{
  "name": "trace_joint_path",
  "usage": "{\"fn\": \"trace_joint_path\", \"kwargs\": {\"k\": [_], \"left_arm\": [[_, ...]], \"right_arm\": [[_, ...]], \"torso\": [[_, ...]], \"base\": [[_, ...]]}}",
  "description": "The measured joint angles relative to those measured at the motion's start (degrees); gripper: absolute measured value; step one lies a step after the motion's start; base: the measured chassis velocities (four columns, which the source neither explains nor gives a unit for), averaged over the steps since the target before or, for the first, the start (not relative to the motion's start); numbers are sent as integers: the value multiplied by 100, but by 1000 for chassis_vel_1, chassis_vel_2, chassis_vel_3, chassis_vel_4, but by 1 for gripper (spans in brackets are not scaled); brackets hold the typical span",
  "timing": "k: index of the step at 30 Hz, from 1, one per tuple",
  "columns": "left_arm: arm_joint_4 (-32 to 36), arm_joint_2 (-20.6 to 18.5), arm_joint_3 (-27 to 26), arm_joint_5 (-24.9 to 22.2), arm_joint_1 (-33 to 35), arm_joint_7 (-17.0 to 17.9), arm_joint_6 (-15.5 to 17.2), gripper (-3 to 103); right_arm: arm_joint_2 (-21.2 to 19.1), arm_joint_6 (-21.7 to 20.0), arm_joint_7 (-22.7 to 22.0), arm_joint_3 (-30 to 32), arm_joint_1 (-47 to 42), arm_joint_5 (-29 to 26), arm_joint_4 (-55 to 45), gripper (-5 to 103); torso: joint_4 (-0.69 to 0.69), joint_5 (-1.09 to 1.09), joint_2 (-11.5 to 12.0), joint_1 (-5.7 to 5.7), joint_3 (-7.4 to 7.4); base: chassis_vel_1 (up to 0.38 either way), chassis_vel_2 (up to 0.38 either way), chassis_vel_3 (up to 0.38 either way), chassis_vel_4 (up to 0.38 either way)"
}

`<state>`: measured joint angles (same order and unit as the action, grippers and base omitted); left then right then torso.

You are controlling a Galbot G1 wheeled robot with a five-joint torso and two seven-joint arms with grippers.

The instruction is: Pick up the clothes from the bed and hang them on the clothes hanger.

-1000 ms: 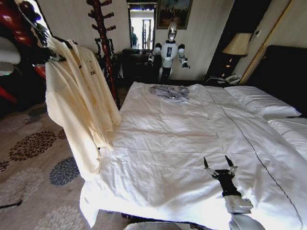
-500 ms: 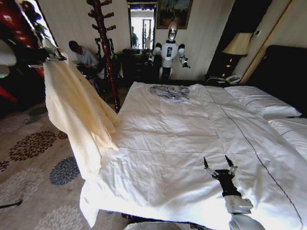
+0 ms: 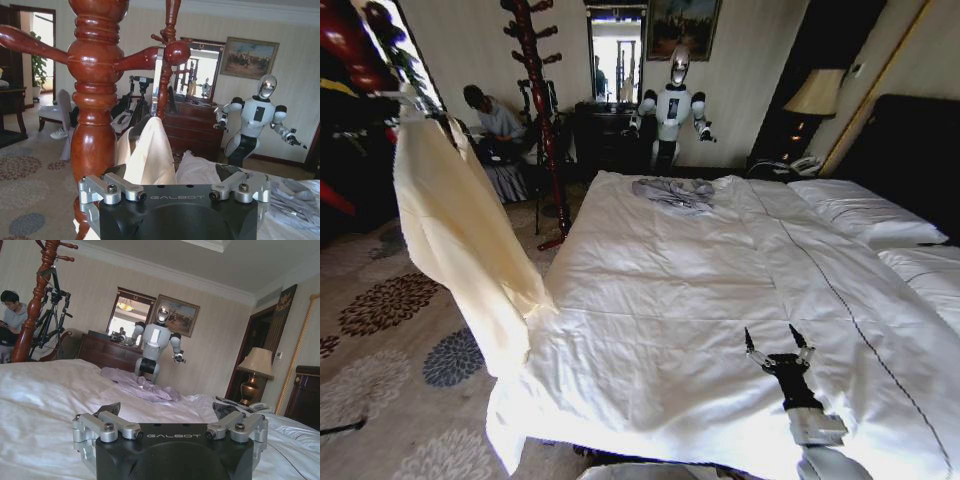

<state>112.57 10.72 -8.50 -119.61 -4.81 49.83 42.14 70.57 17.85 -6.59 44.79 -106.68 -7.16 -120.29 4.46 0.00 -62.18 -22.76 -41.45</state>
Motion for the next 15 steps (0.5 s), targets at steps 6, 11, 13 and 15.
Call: {"fn": "trace_joint_path", "kwargs": {"k": [6,11,13,15], "left_arm": [[143,-143,-302,396,185,-212,0,100],[602,-237,-1617,1487,1456,-887,-1,100],[909,-116,-1984,1730,2036,-1049,-19,100],[1064,-10,-2022,1799,2188,-1067,-71,100]], "right_arm": [[0,0,0,0,1,0,0,100],[0,0,0,0,1,0,0,100],[0,0,0,0,1,0,0,100],[0,0,0,-1,1,0,0,100]], "torso": [[0,0,0,0,0],[-1,0,0,0,0],[-4,1,0,1,1],[0,-2,0,1,0]], "base": [[0,0,0,0],[0,0,0,0],[0,0,0,0],[0,0,0,0]]}}
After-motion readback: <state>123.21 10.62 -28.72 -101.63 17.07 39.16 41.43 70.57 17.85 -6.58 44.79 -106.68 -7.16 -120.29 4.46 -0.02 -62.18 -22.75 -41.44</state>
